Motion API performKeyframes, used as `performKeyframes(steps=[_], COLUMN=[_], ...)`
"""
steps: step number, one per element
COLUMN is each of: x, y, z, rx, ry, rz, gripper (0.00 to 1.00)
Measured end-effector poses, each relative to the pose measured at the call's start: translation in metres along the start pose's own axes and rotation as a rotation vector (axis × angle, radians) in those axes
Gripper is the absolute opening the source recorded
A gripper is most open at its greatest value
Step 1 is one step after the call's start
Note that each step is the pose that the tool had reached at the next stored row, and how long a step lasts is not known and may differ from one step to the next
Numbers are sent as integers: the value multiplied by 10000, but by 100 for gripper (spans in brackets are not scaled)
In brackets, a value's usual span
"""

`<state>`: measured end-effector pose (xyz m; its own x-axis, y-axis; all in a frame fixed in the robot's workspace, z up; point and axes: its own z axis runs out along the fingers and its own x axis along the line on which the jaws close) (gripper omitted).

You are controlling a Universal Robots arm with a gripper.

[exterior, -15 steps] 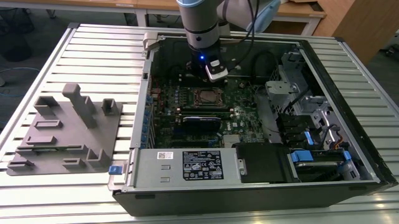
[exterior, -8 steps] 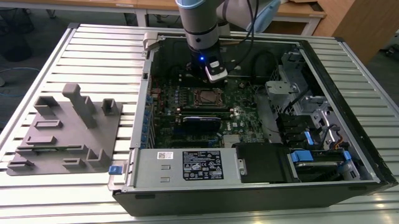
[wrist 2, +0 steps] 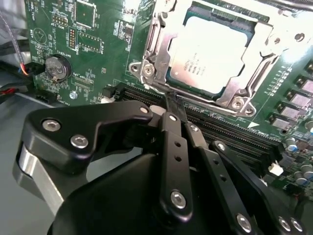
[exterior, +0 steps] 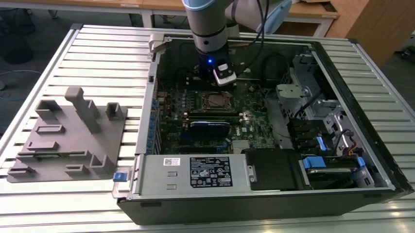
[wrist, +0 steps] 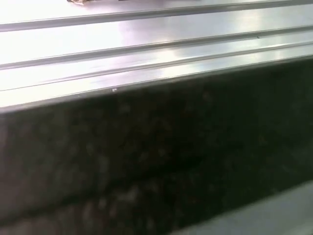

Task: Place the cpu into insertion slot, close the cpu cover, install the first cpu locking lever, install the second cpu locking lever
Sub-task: 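Install the first cpu locking lever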

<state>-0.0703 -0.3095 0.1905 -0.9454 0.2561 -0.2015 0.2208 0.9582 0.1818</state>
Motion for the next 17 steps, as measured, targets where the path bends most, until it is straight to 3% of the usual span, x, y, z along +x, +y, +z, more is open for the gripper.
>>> performKeyframes(steps=[2, 12, 17], x=[-6, -49, -51], y=[9, 47, 49], z=[-14, -224, -234], rx=[-33, -15, -15], ry=[-13, -5, -7], rz=[4, 3, 6], gripper=[11, 11, 11])
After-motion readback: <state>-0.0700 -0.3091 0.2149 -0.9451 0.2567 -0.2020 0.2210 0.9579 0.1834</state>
